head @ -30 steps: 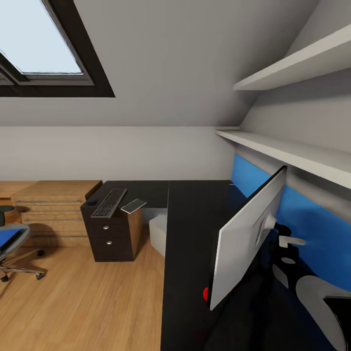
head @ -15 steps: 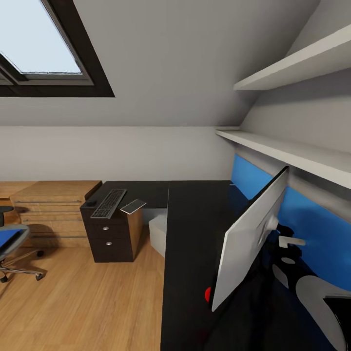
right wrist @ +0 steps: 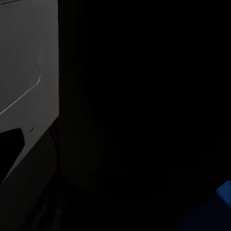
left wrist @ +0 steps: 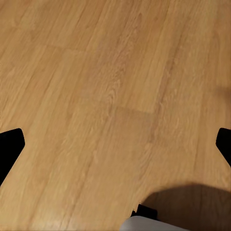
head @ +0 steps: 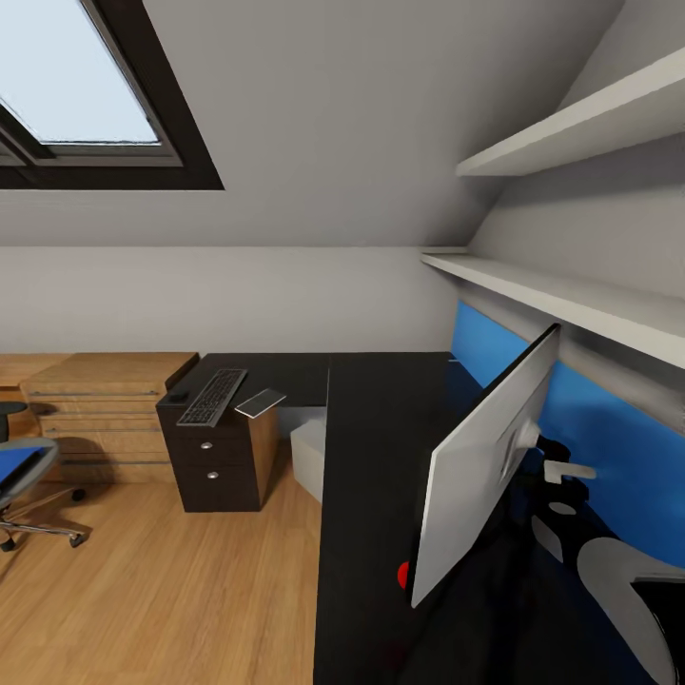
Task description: In the bedroom, organize the workspace by keeping the computer under the desk, ensuring the monitor is on the desk, placing the keyboard on the desk next to the monitor, placing the mouse on the desk next to the keyboard, moving the folder from the swivel chair onto the desk next to the mouse, stacking the notebook on top of the folder with the pen on top of the notebook, and positioning the swivel chair next to the desk.
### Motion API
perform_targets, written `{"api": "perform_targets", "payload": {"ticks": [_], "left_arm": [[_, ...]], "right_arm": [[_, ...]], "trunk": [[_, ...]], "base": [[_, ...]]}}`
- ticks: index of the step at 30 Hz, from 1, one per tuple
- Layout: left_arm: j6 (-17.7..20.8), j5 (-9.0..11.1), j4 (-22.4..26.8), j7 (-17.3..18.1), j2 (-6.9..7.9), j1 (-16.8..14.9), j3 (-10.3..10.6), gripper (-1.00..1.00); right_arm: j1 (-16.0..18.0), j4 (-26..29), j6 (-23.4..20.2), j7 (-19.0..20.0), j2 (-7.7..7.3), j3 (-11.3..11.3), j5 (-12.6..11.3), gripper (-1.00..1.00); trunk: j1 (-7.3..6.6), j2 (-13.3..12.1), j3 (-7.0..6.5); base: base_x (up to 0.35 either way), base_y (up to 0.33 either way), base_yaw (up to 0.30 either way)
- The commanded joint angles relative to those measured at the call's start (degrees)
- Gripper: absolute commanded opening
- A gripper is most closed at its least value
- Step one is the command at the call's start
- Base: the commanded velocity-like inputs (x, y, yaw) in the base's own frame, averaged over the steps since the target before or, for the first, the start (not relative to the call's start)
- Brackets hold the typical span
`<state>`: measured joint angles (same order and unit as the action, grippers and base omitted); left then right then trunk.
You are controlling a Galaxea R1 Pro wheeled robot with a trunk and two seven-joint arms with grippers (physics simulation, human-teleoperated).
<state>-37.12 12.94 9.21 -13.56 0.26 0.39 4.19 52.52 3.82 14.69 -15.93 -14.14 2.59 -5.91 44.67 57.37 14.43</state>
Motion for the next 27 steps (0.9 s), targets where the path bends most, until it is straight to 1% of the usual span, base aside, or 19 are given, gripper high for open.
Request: {"api": "perform_targets", "payload": {"ticks": [1, 7, 18, 21, 27], "left_arm": [[-0.1, 0.4, 0.1, -0.2, 0.02, 0.0, 0.5, 1.00], [-0.1, 0.4, 0.2, -0.2, 0.01, 0.0, 0.5, 1.00], [-0.2, 0.4, 0.2, -0.2, 0.01, 0.0, 0.5, 1.00], [-0.2, 0.4, 0.2, -0.2, 0.01, 0.0, 0.5, 1.00], [-0.1, 0.4, 0.2, -0.2, 0.01, 0.0, 0.4, 1.00]], "right_arm": [[0.0, 0.0, 0.3, 0.0, -0.01, 0.3, -0.6, 1.00], [0.0, 0.0, 0.3, 0.0, -0.01, 0.3, -0.6, 1.00], [0.0, 0.0, 0.3, 0.0, -0.01, 0.3, -0.6, 1.00], [0.0, 0.0, 0.3, 0.0, -0.01, 0.3, -0.6, 1.00], [0.0, 0.0, 0.4, 0.0, 0.09, 0.3, -0.6, 1.00]], "trunk": [[0.00, 0.0, 0.06], [0.00, 0.0, 0.06], [0.00, 0.0, 0.06], [0.00, 0.0, 0.06], [0.00, 0.0, 0.06]], "base": [[-0.084, 0.000, 0.000], [-0.183, 0.000, 0.000], [-0.030, 0.000, 0.000], [-0.204, 0.014, 0.000], [-0.304, 0.080, 0.000]]}}
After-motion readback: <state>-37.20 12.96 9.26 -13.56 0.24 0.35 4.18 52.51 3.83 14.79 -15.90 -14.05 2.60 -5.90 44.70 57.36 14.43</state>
